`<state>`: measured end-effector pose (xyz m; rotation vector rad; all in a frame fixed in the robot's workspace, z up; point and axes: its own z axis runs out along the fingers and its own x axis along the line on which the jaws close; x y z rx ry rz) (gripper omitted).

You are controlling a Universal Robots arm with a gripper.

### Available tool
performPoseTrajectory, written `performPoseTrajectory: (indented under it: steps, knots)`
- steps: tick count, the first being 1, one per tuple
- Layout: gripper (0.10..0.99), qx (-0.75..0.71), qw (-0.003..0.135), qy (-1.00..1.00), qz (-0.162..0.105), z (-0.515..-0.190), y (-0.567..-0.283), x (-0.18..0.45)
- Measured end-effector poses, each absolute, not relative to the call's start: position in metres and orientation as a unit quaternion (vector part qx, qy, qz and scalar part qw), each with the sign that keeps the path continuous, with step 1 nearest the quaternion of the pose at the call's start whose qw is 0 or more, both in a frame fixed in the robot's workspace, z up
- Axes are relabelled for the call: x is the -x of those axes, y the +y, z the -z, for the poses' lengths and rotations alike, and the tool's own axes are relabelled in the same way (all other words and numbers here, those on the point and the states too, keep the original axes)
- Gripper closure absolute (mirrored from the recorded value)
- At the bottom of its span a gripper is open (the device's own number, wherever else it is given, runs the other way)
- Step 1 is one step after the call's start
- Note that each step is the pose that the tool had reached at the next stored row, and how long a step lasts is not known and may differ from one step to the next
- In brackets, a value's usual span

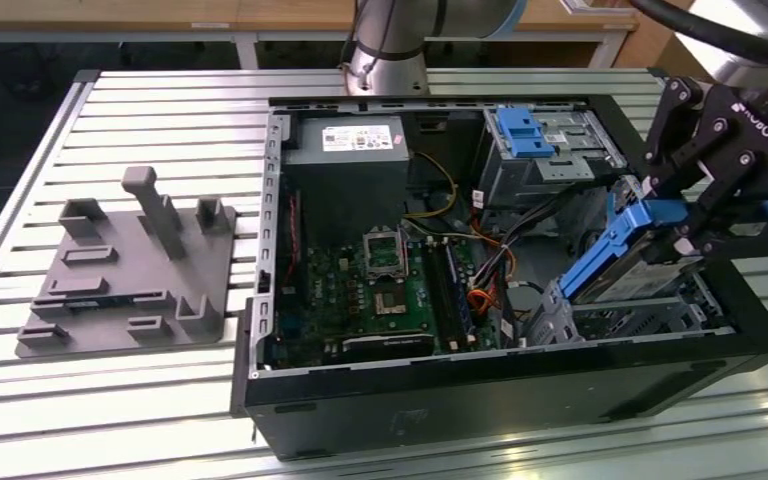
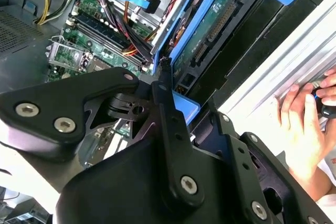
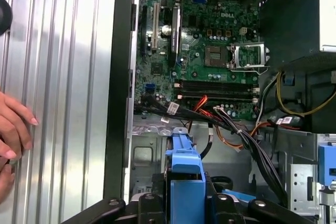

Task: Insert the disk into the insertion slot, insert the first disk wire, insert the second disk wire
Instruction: 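Insert the disk into the insertion slot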

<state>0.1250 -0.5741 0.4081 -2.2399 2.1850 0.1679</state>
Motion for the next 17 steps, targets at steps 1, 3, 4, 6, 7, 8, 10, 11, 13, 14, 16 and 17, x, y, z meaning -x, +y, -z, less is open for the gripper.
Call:
performPoseTrajectory:
  steps: [1, 3, 4, 6, 7, 8, 10, 11, 13, 14, 16, 17]
  knots:
    - [0.722, 0.715, 0.004, 0.697, -0.054, -0.406, -0.574, -0.125]
    - [0.722, 0.715, 0.004, 0.697, -0.054, -0.403, -0.574, -0.125]
    - [0.722, 0.715, 0.004, 0.697, -0.054, -0.401, -0.574, -0.125]
    - [0.722, 0.715, 0.004, 0.697, -0.054, -0.397, -0.574, -0.125]
    - [0.722, 0.715, 0.004, 0.697, -0.054, -0.395, -0.574, -0.125]
    - [0.722, 0.715, 0.004, 0.697, -0.054, -0.393, -0.574, -0.125]
    - [0.722, 0.715, 0.004, 0.697, -0.053, -0.390, -0.574, -0.125]
    - [0.722, 0.715, 0.004, 0.697, -0.053, -0.390, -0.574, -0.125]
    - [0.710, 0.715, 0.004, 0.697, -0.054, -0.389, -0.574, -0.126]
    - [0.663, 0.715, 0.004, 0.697, -0.054, -0.389, -0.574, -0.126]
    - [0.663, 0.715, 0.004, 0.697, -0.054, -0.389, -0.574, -0.126]
    - [0.588, 0.715, 0.004, 0.697, -0.054, -0.389, -0.574, -0.126]
